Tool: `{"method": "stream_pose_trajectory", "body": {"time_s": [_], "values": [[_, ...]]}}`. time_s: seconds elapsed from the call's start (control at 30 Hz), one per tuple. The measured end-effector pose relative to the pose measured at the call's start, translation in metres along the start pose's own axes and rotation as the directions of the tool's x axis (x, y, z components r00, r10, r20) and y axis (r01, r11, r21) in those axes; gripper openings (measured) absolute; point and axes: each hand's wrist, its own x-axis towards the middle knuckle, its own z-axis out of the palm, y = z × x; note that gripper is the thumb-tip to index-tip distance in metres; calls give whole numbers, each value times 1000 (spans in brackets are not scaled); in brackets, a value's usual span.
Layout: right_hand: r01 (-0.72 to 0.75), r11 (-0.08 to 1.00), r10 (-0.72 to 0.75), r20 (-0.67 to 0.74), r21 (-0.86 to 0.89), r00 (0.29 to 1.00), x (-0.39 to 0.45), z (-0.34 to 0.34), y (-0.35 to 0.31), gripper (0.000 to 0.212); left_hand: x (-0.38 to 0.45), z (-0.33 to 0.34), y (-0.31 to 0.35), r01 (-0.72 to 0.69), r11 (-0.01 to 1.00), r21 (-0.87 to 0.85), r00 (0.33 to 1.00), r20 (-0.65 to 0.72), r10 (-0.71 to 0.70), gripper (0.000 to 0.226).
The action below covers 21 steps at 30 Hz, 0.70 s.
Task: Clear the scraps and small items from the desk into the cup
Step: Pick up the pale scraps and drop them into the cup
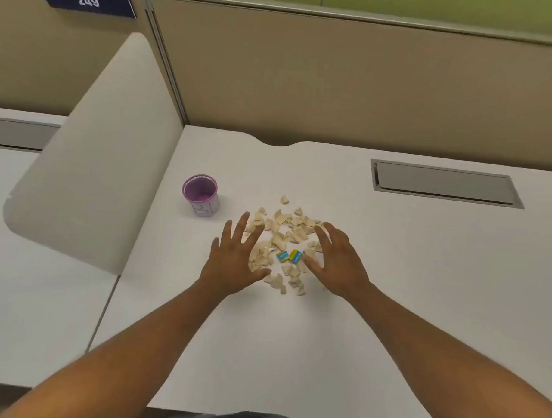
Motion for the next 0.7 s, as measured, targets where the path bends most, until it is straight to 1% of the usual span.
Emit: {"method": "stream_pose_trajectory", "body": {"time_s": [0.03,0.07,0.17,0.23,0.3,0.37,0.47,0.5,0.57,0.63,0.7], "values": [[-4,1000,3,28,21,1000,7,3,3,74,4,3,-1,22,999,-48,999,48,-20,101],[-18,999,16,50,36,999,14,6,5,70,8,7,-2,55,995,-84,997,52,-51,98],[-70,996,62,136,56,989,38,15,9,65,22,23,-8,94,992,-84,987,138,-82,93],[-105,990,92,133,96,987,51,21,6,66,31,31,-8,82,995,-62,982,174,-70,91],[-149,982,130,154,120,979,69,26,4,72,42,38,-8,92,994,-67,970,231,-74,88],[-207,969,173,225,134,959,83,33,1,83,47,47,-6,93,994,-64,956,285,-71,83],[-279,949,215,350,143,912,100,42,-7,98,50,55,-3,41,999,-6,934,356,-36,71],[-280,954,219,386,110,896,103,45,-9,100,51,57,-2,25,1000,16,934,356,-29,66],[-216,976,204,419,-18,885,106,52,-14,98,55,57,0,19,999,41,939,344,-32,53],[-143,981,185,396,-135,899,104,59,-20,84,59,55,1,8,998,64,938,346,-30,43],[-111,972,177,336,-207,925,99,65,-27,66,62,54,0,-31,994,108,943,333,-7,37]]}}
